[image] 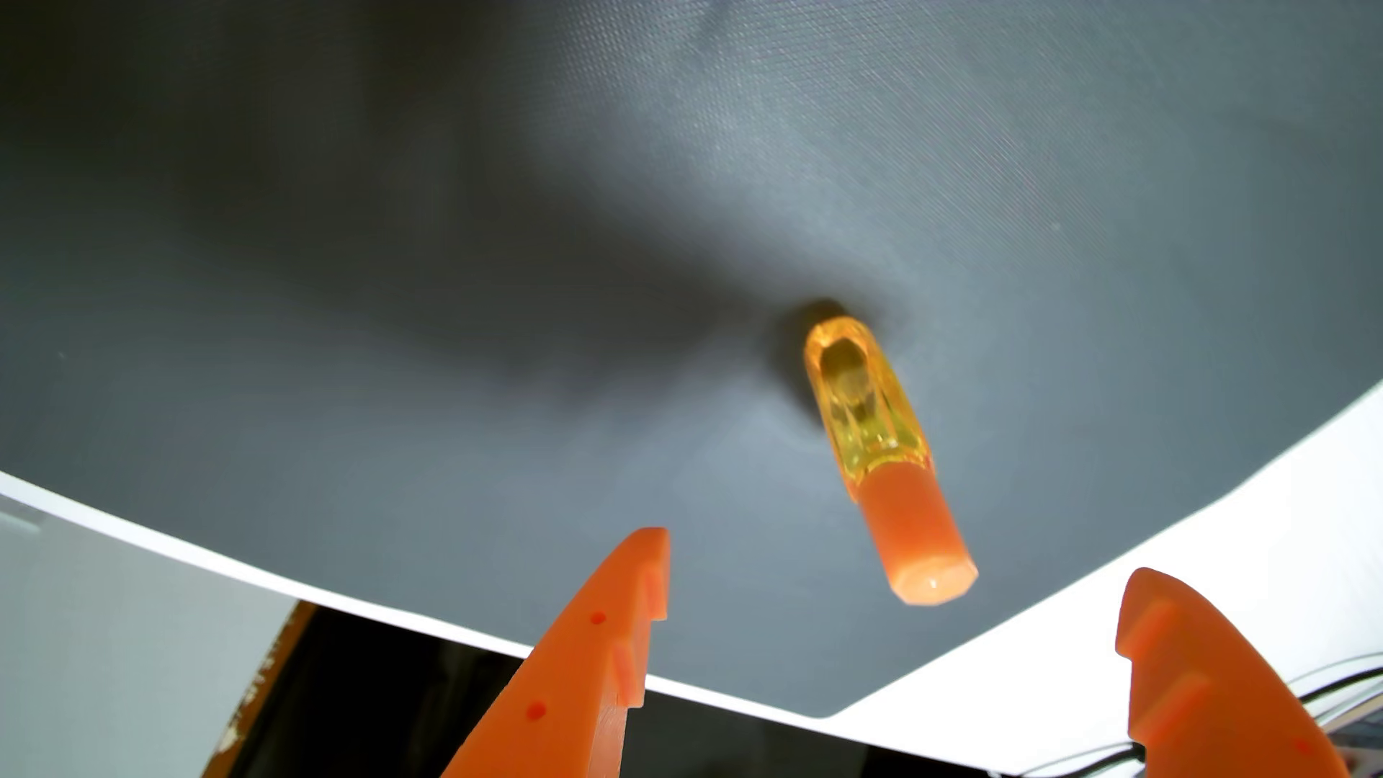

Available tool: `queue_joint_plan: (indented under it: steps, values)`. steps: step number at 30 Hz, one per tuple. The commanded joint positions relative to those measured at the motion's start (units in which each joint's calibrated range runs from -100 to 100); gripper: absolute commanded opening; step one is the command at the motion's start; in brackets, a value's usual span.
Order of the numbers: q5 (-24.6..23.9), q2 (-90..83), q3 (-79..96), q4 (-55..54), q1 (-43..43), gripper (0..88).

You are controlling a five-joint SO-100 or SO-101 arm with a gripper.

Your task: Grab the eyedrops

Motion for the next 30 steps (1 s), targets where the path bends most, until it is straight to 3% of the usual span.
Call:
queue_joint_plan:
  steps: [1,9,18,24,30]
  values:
    - [0.4,2.5,-3.3,-2.0,-0.1,33.7]
    - [0.5,10.7,-3.3,-8.8,-0.1,32.9]
    - [0.4,12.7,-4.4,-8.8,-0.1,32.9]
    - [-0.6,12.7,-4.3,-8.8,-0.1,20.8]
    - [-0.8,12.8,-2.9,-8.8,-0.1,19.6]
